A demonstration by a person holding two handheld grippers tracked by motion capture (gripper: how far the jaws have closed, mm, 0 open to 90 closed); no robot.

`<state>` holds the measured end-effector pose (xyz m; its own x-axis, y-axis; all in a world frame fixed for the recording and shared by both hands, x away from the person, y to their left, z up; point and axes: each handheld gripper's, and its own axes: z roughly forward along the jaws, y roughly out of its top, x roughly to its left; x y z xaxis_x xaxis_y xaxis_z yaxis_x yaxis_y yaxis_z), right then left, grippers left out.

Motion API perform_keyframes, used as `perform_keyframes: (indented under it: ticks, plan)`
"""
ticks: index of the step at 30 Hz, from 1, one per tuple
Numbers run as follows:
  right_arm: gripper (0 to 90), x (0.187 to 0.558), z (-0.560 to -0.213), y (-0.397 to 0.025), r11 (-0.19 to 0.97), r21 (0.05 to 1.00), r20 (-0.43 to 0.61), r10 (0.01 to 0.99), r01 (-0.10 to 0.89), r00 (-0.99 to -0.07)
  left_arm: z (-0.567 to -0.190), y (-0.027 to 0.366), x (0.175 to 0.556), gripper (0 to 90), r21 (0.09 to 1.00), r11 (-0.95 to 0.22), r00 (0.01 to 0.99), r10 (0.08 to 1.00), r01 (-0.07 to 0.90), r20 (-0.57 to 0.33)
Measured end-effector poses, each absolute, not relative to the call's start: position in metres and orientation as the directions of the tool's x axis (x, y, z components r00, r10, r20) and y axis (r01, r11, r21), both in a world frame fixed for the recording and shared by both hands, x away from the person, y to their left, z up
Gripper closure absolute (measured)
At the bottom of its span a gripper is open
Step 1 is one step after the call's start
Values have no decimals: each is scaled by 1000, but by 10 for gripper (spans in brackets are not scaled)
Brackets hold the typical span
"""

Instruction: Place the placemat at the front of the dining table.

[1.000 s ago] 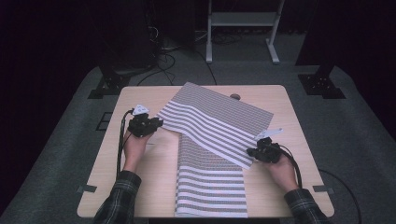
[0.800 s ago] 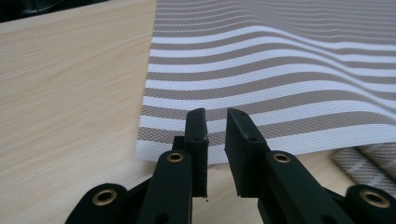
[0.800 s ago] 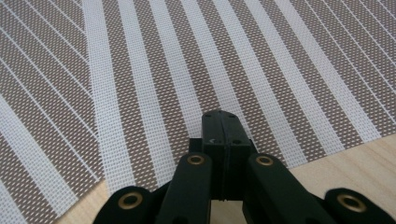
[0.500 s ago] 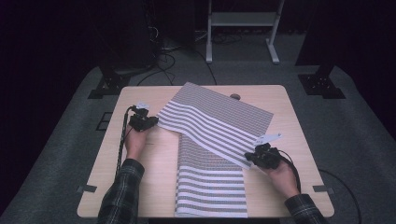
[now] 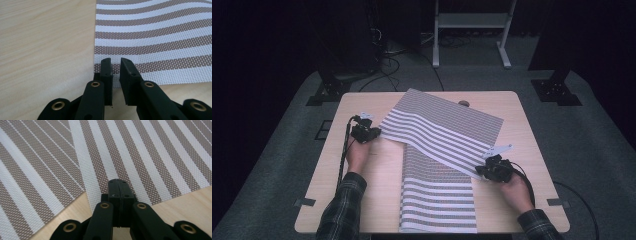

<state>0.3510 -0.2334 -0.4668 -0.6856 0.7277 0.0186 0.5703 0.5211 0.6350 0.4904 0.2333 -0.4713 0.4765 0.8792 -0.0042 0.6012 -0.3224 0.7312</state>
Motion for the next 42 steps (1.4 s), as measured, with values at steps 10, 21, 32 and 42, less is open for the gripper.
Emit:
perform_keyframes:
  ticks: [10, 21, 32, 42]
  plan:
    - [899, 366, -467, -247, 495, 634, -2, 769, 594, -639, -473, 240, 459, 822, 737, -318, 498, 867, 596, -29]
    - [899, 387, -467, -257, 466, 636, -22, 808, 615, -589, -470, 243, 430, 834, 719, -322, 512, 857, 616, -56]
    - [900, 413, -467, -261, 419, 646, -22, 846, 638, -533, -471, 245, 425, 868, 716, -313, 520, 851, 624, -81]
    - [900, 435, -470, -263, 370, 674, -18, 873, 639, -487, -472, 243, 437, 880, 727, -309, 519, 852, 613, -75]
